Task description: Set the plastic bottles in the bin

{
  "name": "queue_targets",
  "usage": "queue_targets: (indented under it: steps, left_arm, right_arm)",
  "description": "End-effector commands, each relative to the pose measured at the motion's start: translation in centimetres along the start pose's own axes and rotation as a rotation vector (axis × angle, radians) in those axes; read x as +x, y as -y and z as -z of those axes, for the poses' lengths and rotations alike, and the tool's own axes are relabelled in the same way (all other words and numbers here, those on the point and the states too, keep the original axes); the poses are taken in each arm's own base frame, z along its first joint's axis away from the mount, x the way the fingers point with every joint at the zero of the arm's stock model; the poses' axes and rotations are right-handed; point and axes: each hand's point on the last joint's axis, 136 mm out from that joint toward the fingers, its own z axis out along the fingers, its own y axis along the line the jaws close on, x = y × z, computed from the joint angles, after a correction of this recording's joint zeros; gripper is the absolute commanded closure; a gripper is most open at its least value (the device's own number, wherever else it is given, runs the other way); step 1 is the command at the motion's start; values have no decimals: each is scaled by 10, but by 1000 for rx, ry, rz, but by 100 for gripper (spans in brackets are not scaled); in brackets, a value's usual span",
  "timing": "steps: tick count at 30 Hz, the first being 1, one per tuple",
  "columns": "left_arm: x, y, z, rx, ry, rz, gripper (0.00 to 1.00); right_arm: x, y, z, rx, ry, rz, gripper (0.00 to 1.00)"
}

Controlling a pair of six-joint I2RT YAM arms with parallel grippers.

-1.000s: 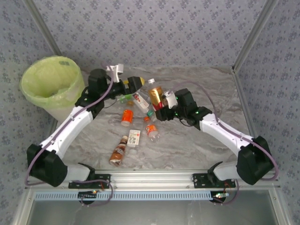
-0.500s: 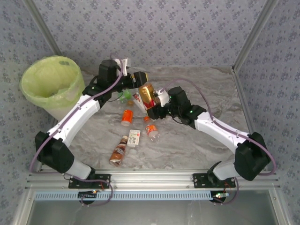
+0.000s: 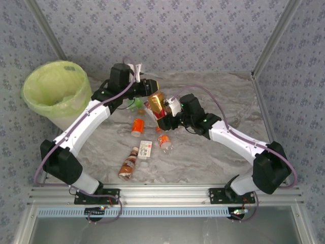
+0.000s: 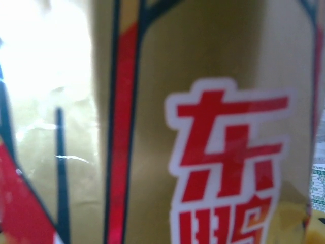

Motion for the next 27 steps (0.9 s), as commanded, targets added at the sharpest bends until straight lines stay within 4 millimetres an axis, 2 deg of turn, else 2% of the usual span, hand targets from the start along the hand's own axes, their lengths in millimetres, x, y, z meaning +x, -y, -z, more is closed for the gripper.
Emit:
queue_targets:
  steps: [1, 5, 10, 13, 17, 22, 27]
  left_arm:
    - [1, 2, -2, -11, -13, -33, 100]
    - [-3, -2, 3, -45, 12, -52, 100]
    - [-9, -5, 15, -83, 66, -89, 100]
    - [-13, -10, 25, -124, 100, -109, 100]
    - [-22, -26, 42, -209, 158, -103, 100]
    - [-39, -34, 75, -255, 243, -107, 100]
    - [-61, -42, 117, -351, 373, -127, 100]
  right_arm:
    - [-19, -16, 4, -52, 26, 57, 33]
    - [-16, -6, 8, 9, 19, 57, 14]
    - [-15, 8, 22, 102, 54, 59, 0]
    - [-18, 22, 35, 198, 113, 50, 0]
    - [-15, 56, 56, 406, 181, 0, 0]
    - [-2, 92, 85, 629, 220, -130, 0]
    - [17, 122, 113, 840, 211, -277, 0]
